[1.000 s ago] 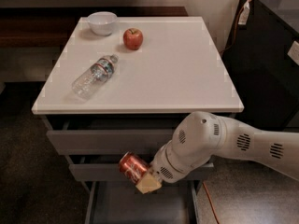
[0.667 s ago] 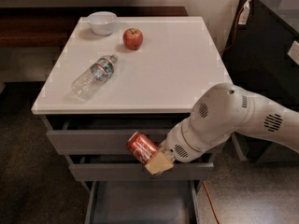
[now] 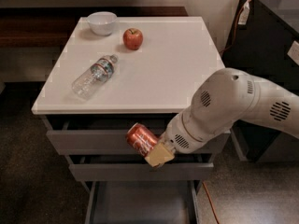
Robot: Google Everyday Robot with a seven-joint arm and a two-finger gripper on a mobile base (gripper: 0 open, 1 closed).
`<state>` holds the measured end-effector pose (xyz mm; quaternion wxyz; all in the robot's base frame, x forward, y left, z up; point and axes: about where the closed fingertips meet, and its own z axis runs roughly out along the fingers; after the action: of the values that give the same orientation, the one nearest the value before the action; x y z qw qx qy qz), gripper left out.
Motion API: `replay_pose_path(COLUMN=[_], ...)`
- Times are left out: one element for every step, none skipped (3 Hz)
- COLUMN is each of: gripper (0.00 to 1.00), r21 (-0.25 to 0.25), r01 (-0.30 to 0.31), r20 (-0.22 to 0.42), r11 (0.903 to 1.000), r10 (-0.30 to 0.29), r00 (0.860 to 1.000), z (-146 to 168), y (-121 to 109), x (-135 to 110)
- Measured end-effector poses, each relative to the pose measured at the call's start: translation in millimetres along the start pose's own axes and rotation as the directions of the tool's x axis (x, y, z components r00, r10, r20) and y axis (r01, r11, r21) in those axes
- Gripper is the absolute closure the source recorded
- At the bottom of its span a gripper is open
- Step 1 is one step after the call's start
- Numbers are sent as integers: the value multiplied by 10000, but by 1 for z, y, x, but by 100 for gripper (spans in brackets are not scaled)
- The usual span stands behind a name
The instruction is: Pick coke can from bottom drawer and place on counter
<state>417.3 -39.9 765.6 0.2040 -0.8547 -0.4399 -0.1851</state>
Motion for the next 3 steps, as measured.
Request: replay_pose_path(gripper=[100, 100, 100], r21=[-193, -272, -383], r01=[305, 457, 533], r20=[133, 214, 137], r11=[9993, 9986, 9978], r10=[-303, -451, -528], r00=[9995, 9988, 9985], z=[-29, -53, -79], y=[3, 11, 25], x=[23, 41, 59])
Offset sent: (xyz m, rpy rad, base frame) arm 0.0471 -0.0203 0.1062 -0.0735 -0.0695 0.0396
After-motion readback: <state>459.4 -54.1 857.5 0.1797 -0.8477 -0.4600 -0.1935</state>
